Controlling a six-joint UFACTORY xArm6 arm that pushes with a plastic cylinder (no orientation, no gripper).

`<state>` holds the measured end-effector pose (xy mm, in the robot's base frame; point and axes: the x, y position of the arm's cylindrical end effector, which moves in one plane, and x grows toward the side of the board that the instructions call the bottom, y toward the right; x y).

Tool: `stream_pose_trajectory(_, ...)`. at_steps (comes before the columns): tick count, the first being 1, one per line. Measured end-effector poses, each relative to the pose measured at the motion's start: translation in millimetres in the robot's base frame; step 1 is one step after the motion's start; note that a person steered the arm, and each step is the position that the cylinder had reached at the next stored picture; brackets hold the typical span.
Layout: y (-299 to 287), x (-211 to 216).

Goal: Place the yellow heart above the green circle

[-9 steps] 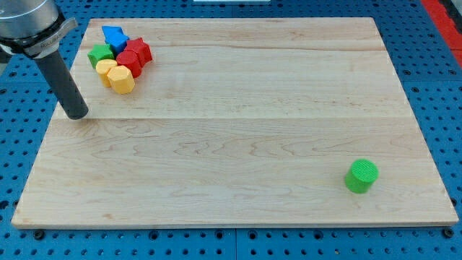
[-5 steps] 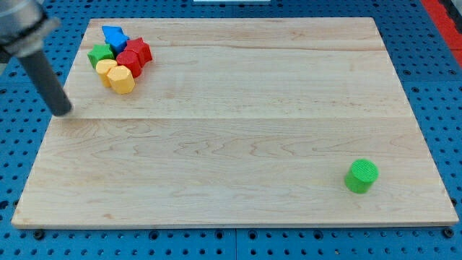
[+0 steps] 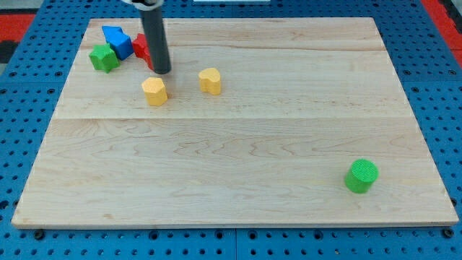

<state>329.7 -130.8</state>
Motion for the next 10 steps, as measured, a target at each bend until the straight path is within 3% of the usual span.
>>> stream_pose_trajectory(2, 164.8, 49.6)
stream_pose_trajectory(3, 196.5, 82.8)
stream_pose_trajectory(4, 155.6, 83.4)
stream_pose_trajectory(5, 167.7, 93.3)
stream_pose_trajectory(6, 250.8, 102.6)
stream_pose_trajectory(8, 182.3, 75.6)
stream_pose_trajectory(10, 200.7, 135.2)
